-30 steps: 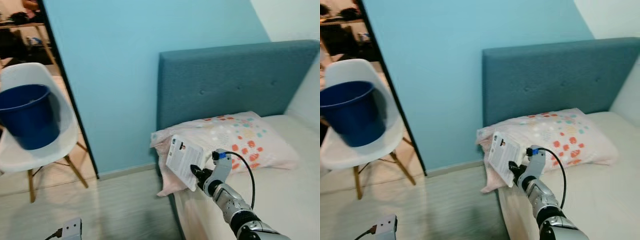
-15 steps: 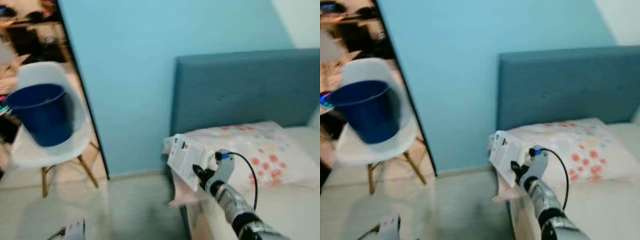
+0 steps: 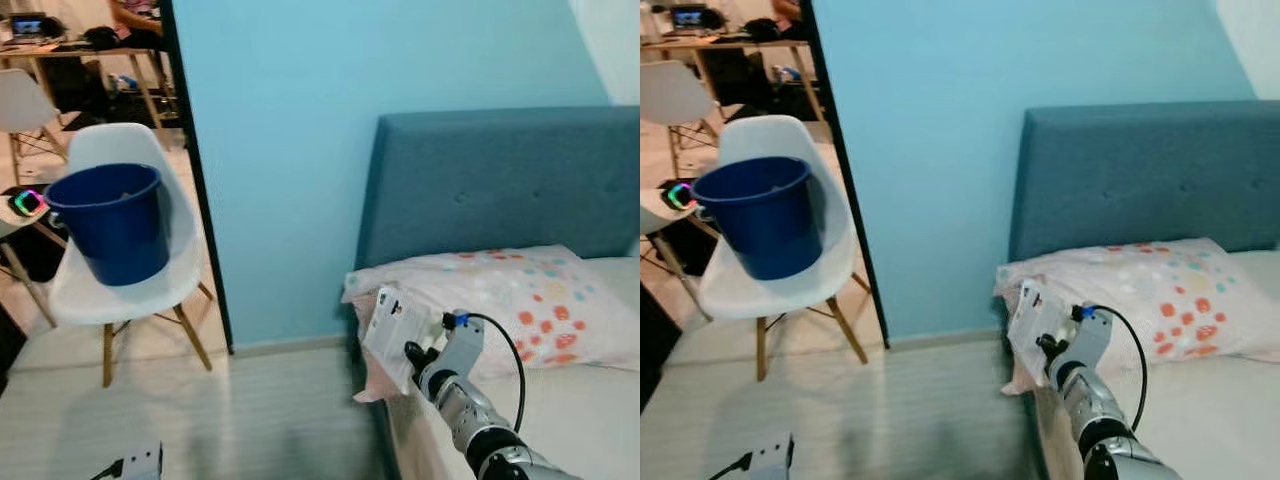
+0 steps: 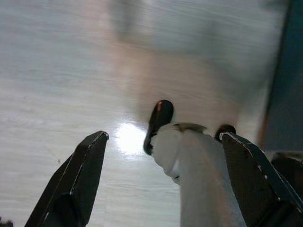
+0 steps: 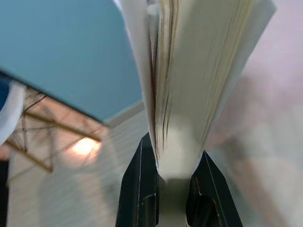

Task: Clean up the room

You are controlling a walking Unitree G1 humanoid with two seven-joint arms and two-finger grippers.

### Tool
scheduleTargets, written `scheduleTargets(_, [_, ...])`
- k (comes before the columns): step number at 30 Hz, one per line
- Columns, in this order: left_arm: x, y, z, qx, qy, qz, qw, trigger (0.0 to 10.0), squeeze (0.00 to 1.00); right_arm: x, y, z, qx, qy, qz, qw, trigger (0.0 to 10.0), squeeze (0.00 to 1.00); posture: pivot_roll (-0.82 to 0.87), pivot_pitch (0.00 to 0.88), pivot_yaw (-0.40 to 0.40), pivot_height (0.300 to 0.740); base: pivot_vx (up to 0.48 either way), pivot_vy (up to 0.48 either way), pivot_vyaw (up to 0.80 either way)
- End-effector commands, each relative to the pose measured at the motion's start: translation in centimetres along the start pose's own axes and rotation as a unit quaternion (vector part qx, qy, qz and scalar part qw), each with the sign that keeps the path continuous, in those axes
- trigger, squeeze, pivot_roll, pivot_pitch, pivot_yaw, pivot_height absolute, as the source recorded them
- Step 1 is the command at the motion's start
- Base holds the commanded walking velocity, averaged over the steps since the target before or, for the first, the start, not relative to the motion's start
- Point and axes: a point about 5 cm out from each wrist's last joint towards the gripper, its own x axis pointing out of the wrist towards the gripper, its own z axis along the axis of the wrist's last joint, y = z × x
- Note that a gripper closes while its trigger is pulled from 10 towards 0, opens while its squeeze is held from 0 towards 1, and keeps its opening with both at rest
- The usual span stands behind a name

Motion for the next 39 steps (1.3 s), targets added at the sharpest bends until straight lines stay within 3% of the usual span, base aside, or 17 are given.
scheduleTargets(1, [0.1,-0.7,0.1,0.004,0.000,-0.005,1.000,10.0,0.00,-0.3,-1.4,0.2,0.021,0.000,-0.032,0.999,10.0,0.00,-0.06,0.000,-0.041,0.740,0.000,0.000,-0.76])
scheduleTargets(11, [0.2,-1.1,-0.1,0.007,-0.001,-0.005,1.000,10.0,0.00,-0.4,-1.2,-1.0,0.038,0.023,-0.024,0.999,10.0,0.00,-0.06,0.000,-0.043,0.740,0.000,0.000,0.00])
scheduleTargets(28, [0.2,-1.5,0.0,0.016,-0.003,-0.006,1.000,10.0,0.00,-0.7,-1.5,-1.9,0.082,0.052,0.005,0.995,10.0,0.00,-0.07,0.000,-0.049,0.740,0.000,0.000,-0.79])
scheduleTargets(39, [0.2,-1.3,-0.1,0.019,0.000,-0.003,1.000,10.0,0.00,-0.5,0.1,-1.9,0.083,0.055,0.064,0.993,10.0,0.00,-0.07,0.000,-0.054,0.740,0.000,0.000,-0.79])
